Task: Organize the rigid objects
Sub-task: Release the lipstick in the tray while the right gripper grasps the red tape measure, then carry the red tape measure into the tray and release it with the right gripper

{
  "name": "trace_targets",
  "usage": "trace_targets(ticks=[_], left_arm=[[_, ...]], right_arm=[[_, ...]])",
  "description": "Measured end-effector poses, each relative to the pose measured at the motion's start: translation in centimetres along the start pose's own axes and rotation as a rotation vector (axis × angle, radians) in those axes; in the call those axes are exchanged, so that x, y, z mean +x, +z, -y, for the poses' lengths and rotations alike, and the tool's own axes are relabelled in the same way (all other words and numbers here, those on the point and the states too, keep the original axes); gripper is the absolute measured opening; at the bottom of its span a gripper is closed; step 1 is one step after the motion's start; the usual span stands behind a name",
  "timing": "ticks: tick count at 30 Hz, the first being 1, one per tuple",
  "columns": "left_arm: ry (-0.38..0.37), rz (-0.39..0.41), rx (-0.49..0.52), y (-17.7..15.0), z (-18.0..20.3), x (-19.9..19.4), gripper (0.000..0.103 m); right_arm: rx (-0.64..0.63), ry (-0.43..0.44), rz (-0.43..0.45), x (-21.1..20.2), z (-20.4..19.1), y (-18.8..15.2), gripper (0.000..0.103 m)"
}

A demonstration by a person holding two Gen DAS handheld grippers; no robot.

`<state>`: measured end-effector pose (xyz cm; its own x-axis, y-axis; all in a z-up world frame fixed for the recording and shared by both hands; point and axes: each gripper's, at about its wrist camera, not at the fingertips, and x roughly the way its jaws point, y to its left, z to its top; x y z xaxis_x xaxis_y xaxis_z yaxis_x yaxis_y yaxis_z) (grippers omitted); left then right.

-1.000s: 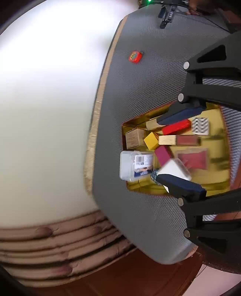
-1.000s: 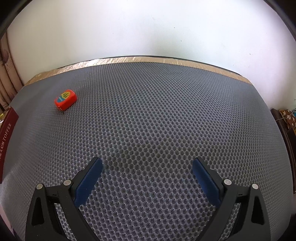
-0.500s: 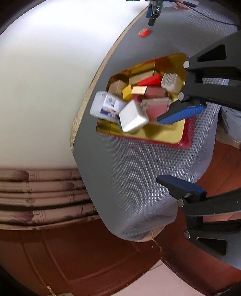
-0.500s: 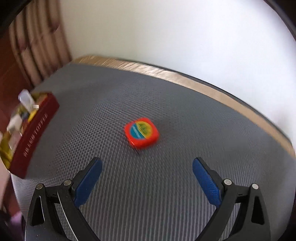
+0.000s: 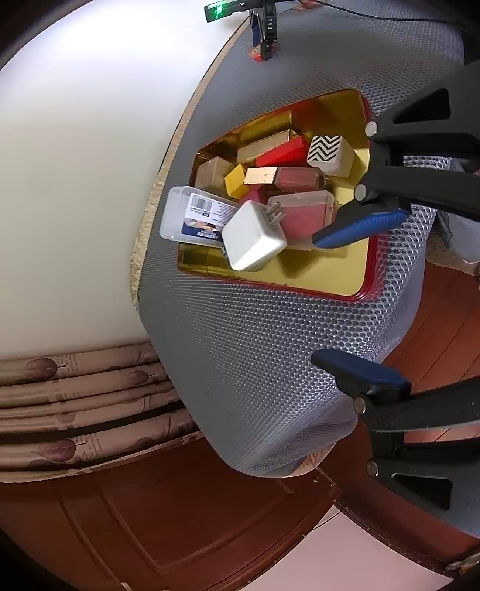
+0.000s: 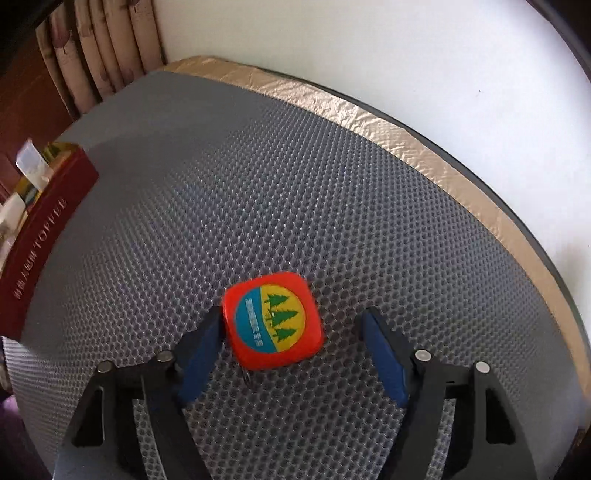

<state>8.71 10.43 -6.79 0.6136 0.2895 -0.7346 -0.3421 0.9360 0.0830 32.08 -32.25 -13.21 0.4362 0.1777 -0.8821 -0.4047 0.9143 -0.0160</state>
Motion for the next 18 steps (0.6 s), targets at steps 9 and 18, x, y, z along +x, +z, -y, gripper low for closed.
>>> trace_targets(ticks=[9,18], left_arm=[[0.011,0.002,-0.014,0.0,-0.4,-0.3,0.058],[-0.015,-0.030,-0.038,-0.2,-1.4,-1.5,0.058]], right_arm=[[0.044,0.081,0.084,-4.3,-5.3,-0.1,0.044],[-0.008,0.382,0.249,-12.2,-19.3,-0.2,0.044]])
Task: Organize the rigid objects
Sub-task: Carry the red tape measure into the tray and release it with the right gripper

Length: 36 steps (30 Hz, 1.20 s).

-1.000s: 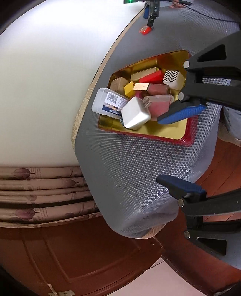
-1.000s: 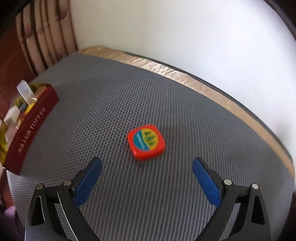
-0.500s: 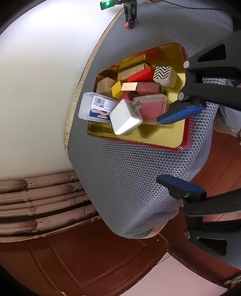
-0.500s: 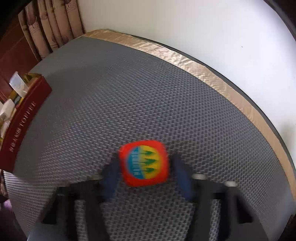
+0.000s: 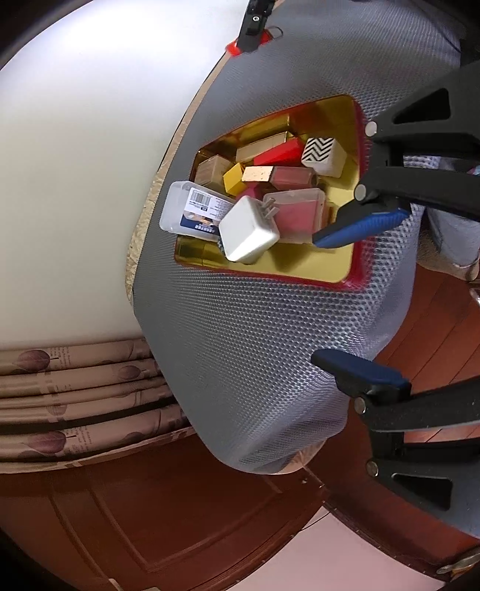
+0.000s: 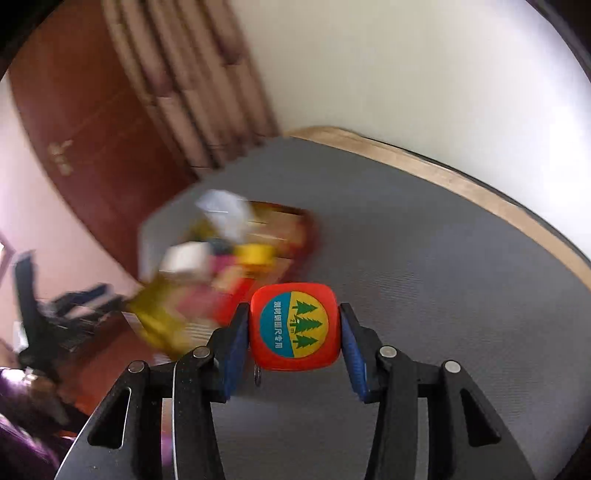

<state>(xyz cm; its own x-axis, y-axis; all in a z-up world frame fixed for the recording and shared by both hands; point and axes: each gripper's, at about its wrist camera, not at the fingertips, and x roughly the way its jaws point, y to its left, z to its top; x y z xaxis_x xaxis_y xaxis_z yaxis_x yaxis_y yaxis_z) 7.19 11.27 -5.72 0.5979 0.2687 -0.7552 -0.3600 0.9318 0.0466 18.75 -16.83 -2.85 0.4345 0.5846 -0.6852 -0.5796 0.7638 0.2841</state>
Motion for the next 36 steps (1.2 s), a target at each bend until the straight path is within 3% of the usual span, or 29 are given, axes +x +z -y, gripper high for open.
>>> trace_targets(ticks=[6,11,14,36], left_arm=[[0.047,-0.032,0.000,-1.0,-2.2,-0.8,0.058],[0.018,-0.034,-0.100,-1.2,-5.0,-1.0,0.058],[-0.015,-0.040,-0.124,-1.4,-5.5,-0.8,0.058],[0.005,-0.047,-0.047,-1.1,-4.3,-0.2,0.058]], right_arm=[[-0.067,0.042,-0.049,4.9,-7.7,-0.1,0.044],[-0.117,0.007,-0.098,9.3,-10.0,-0.6,0.044],[-0.125,-0.009,-0.119,10.8,-10.5,-0.8,0.044],[-0.126,-0.074,-0.142,13.0,-11.0,-2.4,0.045]])
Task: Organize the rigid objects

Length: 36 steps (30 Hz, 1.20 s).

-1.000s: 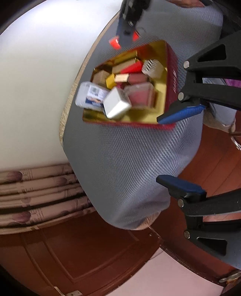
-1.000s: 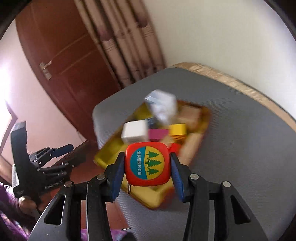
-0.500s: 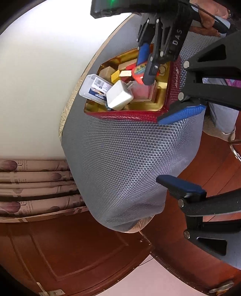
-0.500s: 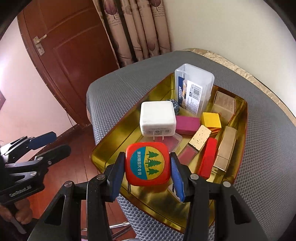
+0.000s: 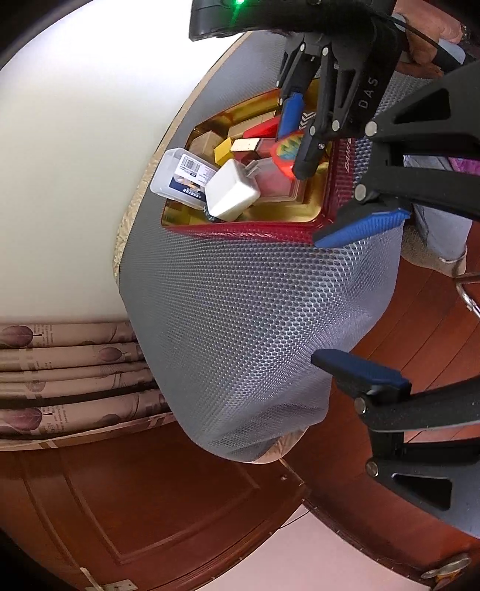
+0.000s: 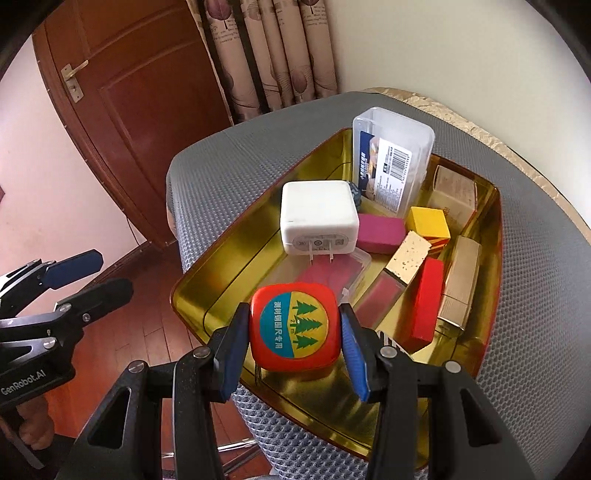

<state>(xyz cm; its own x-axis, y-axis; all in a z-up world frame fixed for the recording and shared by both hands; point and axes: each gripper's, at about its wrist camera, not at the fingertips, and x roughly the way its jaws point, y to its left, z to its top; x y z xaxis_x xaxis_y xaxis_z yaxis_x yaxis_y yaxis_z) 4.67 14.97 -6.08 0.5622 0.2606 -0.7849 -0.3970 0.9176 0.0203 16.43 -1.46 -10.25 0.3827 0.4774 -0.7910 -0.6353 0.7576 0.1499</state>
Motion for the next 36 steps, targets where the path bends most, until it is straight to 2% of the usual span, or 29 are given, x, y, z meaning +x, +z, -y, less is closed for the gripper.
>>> trace_targets(ticks=[4,7,9,11,14,17,20,28,31,34,36], left_arm=[[0.025,0.021,0.022,0.0,0.3,-0.2,0.058],[0.031,0.041,0.033,0.1,0.6,-0.6,0.058],[0.021,0.068,0.042,0.1,0.7,-1.1,0.058],[0.021,0.102,0.055,0.0,1.1,-1.8,0.058],[0.022,0.174,0.082,0.0,1.7,-3.1,0.058],[-0.010,0.254,0.090,-0.2,2.0,-4.7,0.058],[-0.052,0.302,0.102,-0.3,2.4,-5.8,0.058],[-0.079,0.419,0.107,-0.9,2.9,-8.2,0.058],[-0.107,0.417,0.116,-1.1,3.2,-8.5,0.059],[-0.116,0.405,0.136,-1.5,3.7,-8.7,0.059],[-0.130,0.398,0.158,-1.7,4.0,-9.0,0.061]], right_arm=[[0.027,0.003,0.037,-0.7,0.2,0.1,0.045],[0.053,-0.018,0.097,-2.2,0.1,0.1,0.048],[0.078,-0.049,0.149,-3.5,-0.1,-0.1,0.056],[0.097,-0.089,0.203,-4.8,-0.5,-0.2,0.074],[0.140,-0.140,0.285,-7.0,-0.8,-0.9,0.084],[0.173,-0.187,0.334,-8.7,-0.9,-1.5,0.092],[0.195,-0.238,0.362,-10.1,-1.0,-2.6,0.094],[0.209,-0.387,0.444,-13.8,-3.1,-4.9,0.100],[0.199,-0.466,0.469,-15.0,-4.0,-5.4,0.102],[0.212,-0.475,0.489,-16.2,-4.5,-5.8,0.102],[0.217,-0.519,0.509,-17.0,-4.9,-6.0,0.102]])
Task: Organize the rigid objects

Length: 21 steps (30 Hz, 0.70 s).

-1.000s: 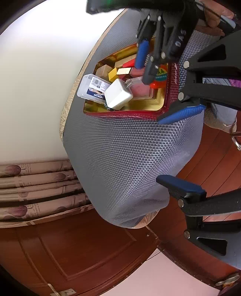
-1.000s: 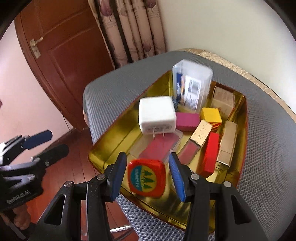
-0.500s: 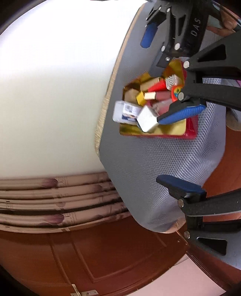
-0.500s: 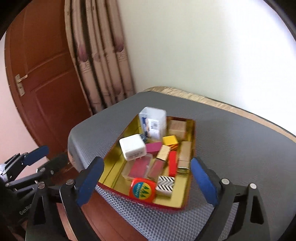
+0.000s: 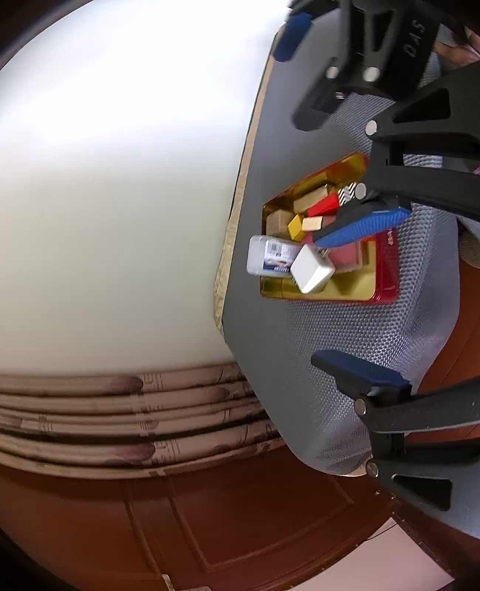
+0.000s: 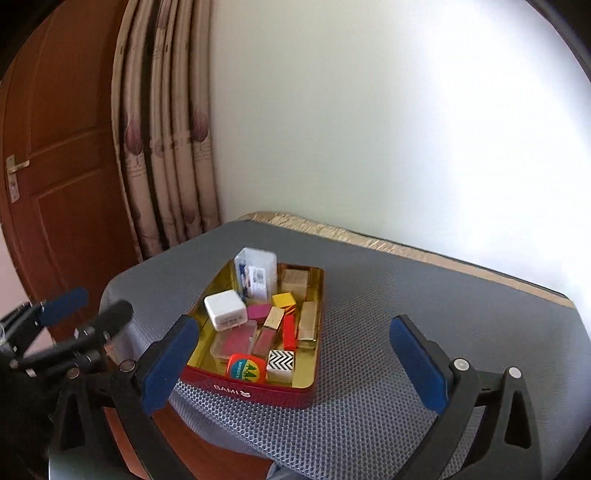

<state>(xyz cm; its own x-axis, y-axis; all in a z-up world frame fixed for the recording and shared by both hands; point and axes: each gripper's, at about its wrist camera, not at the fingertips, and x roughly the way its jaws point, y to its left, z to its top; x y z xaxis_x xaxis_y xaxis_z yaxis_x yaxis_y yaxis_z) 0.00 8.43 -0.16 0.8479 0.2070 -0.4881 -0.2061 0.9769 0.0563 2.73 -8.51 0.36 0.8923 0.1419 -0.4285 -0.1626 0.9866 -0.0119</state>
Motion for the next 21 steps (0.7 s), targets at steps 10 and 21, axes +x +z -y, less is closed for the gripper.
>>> trace_targets(ticks=[10,21], left_arm=[[-0.054,0.000,0.033,-0.4,1.3,-0.9,0.069],[-0.103,0.027,0.046,0.2,1.7,-0.8,0.071]], right_arm=[[0.009,-0.163,0.039,-3.2,0.4,0.3,0.102],[0.072,-0.288,0.032,-3.4,2.0,0.0,0.102]])
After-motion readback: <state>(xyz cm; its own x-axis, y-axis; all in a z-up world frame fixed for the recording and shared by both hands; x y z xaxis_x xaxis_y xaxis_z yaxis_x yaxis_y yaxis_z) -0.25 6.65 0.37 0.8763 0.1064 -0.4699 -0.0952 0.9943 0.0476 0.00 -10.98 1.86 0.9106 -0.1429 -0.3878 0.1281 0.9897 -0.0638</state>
